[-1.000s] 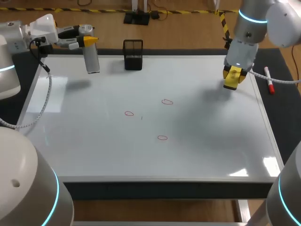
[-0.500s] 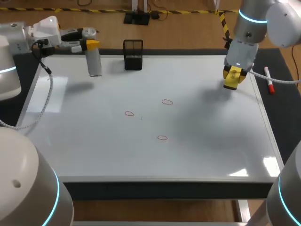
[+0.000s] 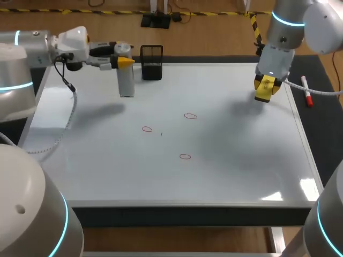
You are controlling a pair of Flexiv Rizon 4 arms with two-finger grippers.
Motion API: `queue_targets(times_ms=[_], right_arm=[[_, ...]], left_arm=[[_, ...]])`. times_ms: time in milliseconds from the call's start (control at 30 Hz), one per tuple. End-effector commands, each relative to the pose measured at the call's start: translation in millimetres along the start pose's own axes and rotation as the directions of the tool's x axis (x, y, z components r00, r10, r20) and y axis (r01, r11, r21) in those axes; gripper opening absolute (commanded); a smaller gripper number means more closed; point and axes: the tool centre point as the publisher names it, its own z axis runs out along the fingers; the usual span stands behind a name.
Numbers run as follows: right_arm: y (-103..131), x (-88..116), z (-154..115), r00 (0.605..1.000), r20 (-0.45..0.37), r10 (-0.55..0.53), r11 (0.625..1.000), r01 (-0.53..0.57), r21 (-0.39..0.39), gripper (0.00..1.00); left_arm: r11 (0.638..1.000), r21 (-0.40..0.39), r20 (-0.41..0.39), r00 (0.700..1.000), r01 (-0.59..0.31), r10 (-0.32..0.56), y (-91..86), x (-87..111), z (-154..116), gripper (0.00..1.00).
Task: Pick up the inspection probe, press it on each red-marked spot on the whiteboard one by one, put down the probe, pick up the eraser, and wipe off all the red marks.
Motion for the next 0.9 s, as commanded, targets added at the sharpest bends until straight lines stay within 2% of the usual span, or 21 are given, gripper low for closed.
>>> queue_targets(times_ms=[33, 167, 400, 700, 900], right_arm=[[0, 1, -1, 1.000, -0.002, -0.002, 1.000, 0.002, 0.002, 0.00], [0, 1, -1, 1.000, -0.002, -0.002, 1.000, 0.002, 0.002, 0.00], [0, 1, -1, 1.000, -0.002, -0.002, 1.000, 0.002, 0.002, 0.00], [0, 1, -1, 1.000, -0.002, -0.002, 1.000, 0.002, 0.002, 0.00], [0, 1, -1, 1.000, -0.002, -0.002, 1.000, 0.002, 0.002, 0.00]], left_arm=[[1.000, 0.012, 0.022, 1.000, 0.006, -0.006, 0.0, 20.3, 11, 0.00], [0.998, 0.053, 0.000, 1.000, 0.018, -0.018, 1.7, 37.0, 15, 0.00], [0.998, 0.062, -0.034, 0.999, 0.027, -0.024, 8.4, 63.4, 22, 0.00], [0.994, 0.105, -0.065, 0.998, 0.028, -0.021, 16.9, 87.1, 28, 0.00], [0.995, 0.097, -0.086, 0.996, 0.013, -0.005, 20.6, 97.3, 33, 0.00]])
